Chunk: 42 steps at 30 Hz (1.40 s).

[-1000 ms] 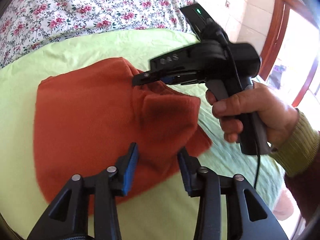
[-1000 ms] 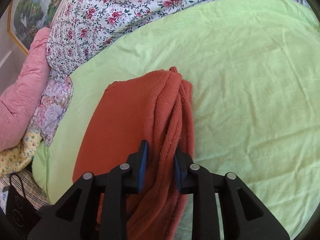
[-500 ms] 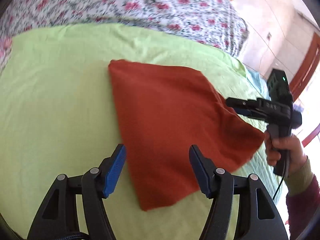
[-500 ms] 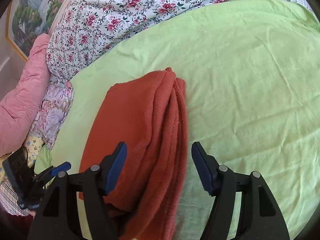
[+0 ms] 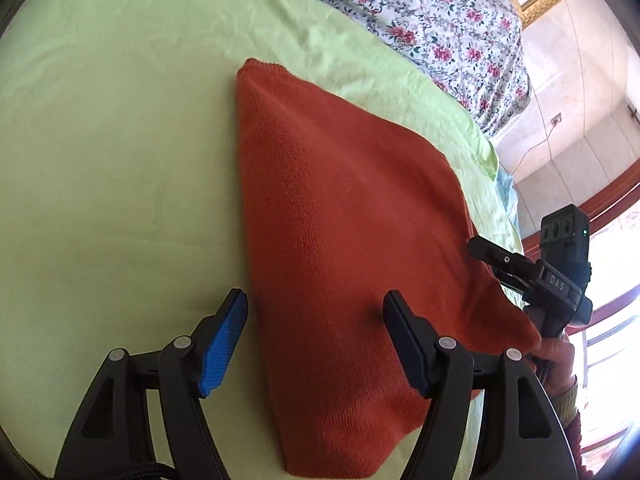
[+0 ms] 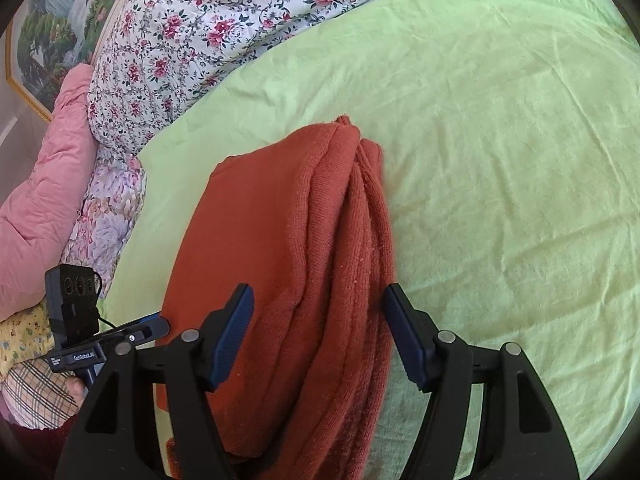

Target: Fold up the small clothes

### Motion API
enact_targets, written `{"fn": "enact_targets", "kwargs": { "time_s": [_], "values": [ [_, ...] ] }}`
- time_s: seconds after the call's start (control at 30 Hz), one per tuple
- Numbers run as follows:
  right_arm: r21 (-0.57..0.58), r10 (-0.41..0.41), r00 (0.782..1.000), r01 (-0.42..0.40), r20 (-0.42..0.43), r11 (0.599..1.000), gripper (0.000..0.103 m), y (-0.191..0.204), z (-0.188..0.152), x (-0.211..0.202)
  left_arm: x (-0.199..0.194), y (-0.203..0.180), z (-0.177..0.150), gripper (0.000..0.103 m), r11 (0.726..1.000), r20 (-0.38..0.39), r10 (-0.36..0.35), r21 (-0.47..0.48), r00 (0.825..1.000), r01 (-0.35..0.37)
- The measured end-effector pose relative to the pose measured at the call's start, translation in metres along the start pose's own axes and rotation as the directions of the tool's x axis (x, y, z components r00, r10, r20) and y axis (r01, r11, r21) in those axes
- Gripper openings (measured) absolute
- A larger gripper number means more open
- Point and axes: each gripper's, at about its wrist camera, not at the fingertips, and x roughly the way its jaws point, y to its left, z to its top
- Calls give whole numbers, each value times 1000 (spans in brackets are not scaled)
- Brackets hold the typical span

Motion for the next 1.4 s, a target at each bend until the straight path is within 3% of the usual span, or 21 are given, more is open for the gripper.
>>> {"fn": "enact_targets", "kwargs": {
  "time_s": [0.17, 0.27, 0.3, 0.33, 0.37, 0.47, 0.53, 0.6, 0.77, 0.93, 1.07, 1.2, 1.27, 1.33, 1.4],
  "values": [
    [4, -6, 1000, 6, -17, 1000, 68, -2, 1, 7, 19, 4, 8, 77, 1000, -7, -4, -1, 1000, 4],
    [12, 10, 999, -9, -38, 1000, 68, -4, 0, 16, 24, -2, 12, 73, 999, 9, -6, 32, 1000, 6],
    [16, 24, 998, -23, -50, 1000, 66, -4, 0, 19, 26, -4, 13, 67, 999, 14, -12, 43, 1000, 11],
    [17, 38, 998, -37, -59, 999, 62, -4, -1, 23, 29, -6, 14, 52, 998, 14, -22, 52, 1000, 21],
    [19, 48, 997, -47, -67, 999, 50, -4, -2, 26, 32, -6, 15, 39, 998, 10, -29, 58, 1000, 28],
    [48, 81, 995, -78, -64, 996, 36, -3, -4, 29, 28, -5, 17, 24, 997, 19, -57, 60, 998, 55],
    [15, 64, 997, -63, -47, 998, 33, 10, -7, 24, 13, -6, 16, 22, 995, 38, -75, 72, 997, 72],
    [-11, 84, 996, -84, -25, 996, 31, 25, -9, 18, -3, -6, 14, 22, 992, 53, -93, 95, 994, 88],
    [-71, 179, 984, -180, -19, 981, 29, 73, -21, 27, -64, 7, -1, 21, 989, 124, -36, 148, 992, 18],
    [-101, 284, 958, -286, -37, 953, 29, 121, -34, 55, -116, 52, -7, 21, 992, 160, 25, 119, 987, -44],
    [-95, 329, 941, -336, -76, 937, 28, 150, -41, 86, -134, 88, -8, 22, 994, 165, 64, 77, 984, -78],
    [-82, 305, 947, -313, -97, 946, 27, 158, -46, 108, -126, 124, -17, 23, 994, 136, 99, 39, 986, -105],
    [-67, 274, 956, -282, -103, 957, 28, 151, -48, 113, -118, 130, -22, 29, 993, 133, 108, 32, 985, -113],
    [-67, 246, 961, -256, -125, 964, 32, 146, -52, 116, -116, 131, -26, 34, 991, 138, 125, 29, 982, -130],
    [-66, 218, 967, -228, -132, 971, 42, 142, -55, 115, -118, 127, -31, 40, 987, 145, 155, 27, 977, -160]
  ]
}}
